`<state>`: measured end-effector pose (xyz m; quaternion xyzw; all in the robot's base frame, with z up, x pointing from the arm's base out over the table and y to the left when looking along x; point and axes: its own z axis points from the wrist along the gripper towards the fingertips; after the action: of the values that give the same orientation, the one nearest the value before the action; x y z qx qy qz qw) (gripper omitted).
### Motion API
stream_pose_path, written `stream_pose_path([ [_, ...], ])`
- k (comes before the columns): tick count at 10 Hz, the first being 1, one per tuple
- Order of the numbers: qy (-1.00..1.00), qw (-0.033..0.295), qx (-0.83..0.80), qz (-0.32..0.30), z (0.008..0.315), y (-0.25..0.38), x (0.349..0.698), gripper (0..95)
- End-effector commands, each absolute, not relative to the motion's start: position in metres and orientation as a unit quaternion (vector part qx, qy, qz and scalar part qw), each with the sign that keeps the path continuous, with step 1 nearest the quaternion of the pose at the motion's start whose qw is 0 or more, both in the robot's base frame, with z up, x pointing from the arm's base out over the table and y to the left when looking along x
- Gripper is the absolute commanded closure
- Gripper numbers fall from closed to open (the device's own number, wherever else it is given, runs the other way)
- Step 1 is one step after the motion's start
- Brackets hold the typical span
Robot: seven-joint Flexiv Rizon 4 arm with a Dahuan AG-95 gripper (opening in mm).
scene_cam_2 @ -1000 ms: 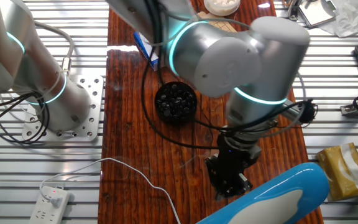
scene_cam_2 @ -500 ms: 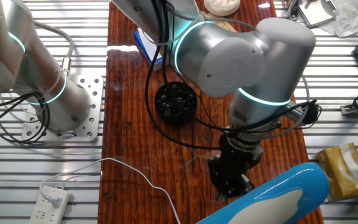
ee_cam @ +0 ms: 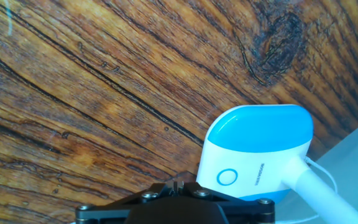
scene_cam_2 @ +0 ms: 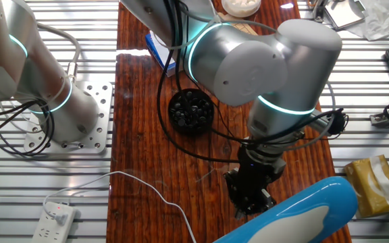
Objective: Turn on the desk lamp by pressing the button
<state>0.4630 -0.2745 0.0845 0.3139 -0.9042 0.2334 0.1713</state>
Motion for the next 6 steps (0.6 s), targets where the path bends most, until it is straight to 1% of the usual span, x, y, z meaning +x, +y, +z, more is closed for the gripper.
stream_pose_path([
  [1, -0.903, 0.169, 0.319, 0.233, 0.0848, -0.2754, 0.462, 95.0],
  [3, -0.9, 0.18, 0.319, 0.237, 0.0848, -0.2754, 0.462, 95.0],
  [6, -0.901, 0.21, 0.301, 0.233, 0.0848, -0.2754, 0.462, 95.0],
])
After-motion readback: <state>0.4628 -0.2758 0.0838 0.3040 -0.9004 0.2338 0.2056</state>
